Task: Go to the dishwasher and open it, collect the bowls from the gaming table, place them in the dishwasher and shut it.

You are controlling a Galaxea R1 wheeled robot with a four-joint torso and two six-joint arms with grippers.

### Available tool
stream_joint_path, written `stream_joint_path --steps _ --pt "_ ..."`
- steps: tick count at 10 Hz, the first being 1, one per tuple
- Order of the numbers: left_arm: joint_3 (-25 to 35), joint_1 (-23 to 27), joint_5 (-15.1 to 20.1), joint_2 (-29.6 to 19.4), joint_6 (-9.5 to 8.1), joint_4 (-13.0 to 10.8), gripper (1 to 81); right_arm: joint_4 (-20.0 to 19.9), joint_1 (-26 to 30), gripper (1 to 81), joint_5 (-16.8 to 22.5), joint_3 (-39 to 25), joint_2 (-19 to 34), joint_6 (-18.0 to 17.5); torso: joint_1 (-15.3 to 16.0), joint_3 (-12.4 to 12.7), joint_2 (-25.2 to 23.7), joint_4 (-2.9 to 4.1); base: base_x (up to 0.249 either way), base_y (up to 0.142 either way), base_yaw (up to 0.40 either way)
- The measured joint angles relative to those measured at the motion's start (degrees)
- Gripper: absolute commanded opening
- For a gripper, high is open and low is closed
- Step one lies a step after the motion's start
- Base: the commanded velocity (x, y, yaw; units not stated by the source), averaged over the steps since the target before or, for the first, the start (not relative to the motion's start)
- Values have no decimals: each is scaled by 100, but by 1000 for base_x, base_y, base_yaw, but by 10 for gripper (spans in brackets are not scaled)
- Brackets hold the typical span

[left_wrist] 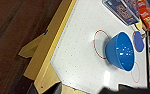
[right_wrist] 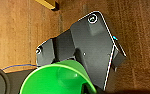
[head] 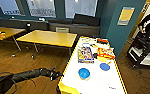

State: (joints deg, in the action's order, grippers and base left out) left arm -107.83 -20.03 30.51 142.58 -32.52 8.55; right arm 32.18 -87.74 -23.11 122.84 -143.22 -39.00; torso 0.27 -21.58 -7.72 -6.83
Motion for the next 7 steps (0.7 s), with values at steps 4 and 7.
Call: stream_joint_path --steps 4,7 --pt "238 96 449 425 -1814 -2097 811 4 61 10 106 33 -23 0 2 0 0 0 0 0 0" --pt "512 38 639 731 -2927 -3316 811 6 63 10 116 128 -69 0 2 0 0 0 0 0 0"
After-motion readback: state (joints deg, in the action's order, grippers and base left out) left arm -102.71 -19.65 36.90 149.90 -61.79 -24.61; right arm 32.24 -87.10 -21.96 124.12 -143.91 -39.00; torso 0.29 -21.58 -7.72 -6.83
